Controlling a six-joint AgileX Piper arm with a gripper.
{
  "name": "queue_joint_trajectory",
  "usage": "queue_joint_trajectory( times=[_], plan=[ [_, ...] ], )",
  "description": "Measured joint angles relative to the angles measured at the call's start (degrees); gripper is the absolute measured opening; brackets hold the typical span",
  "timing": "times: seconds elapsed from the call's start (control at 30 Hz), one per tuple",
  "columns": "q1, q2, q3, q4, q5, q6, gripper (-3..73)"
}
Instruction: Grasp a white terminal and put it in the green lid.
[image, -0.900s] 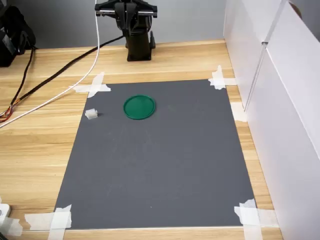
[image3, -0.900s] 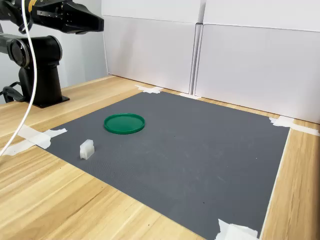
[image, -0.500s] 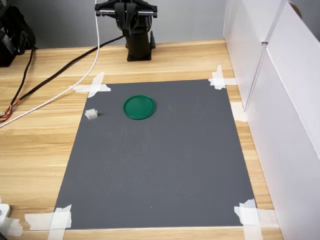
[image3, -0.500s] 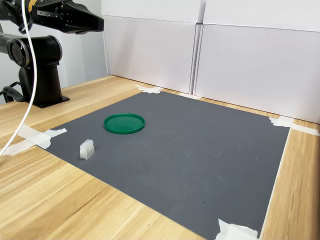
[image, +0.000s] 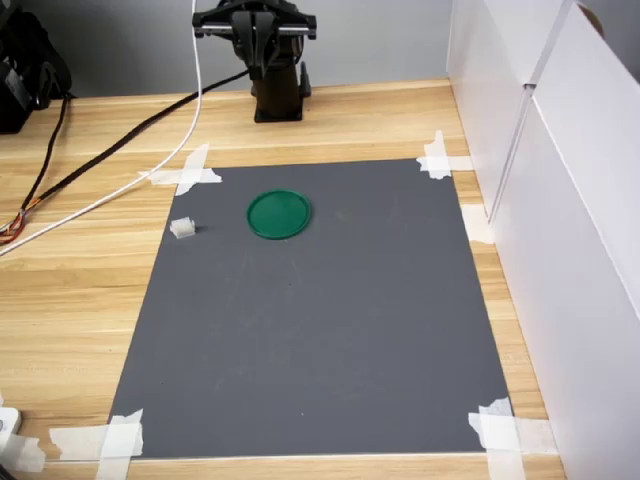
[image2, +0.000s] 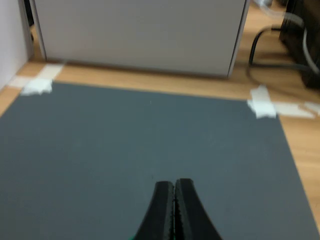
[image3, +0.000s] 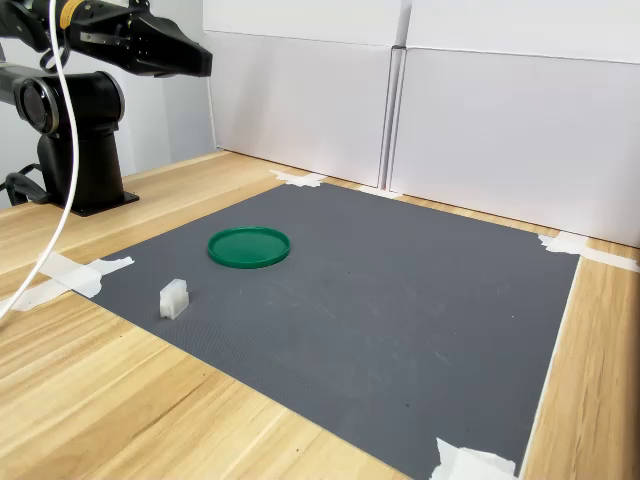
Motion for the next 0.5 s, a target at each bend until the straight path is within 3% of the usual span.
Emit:
queue_joint_trajectory(
  times=[0.5],
  plan=[
    [0.00, 15.97, -6.91, -0.38, 2.18, -1.65, -2.1]
  ],
)
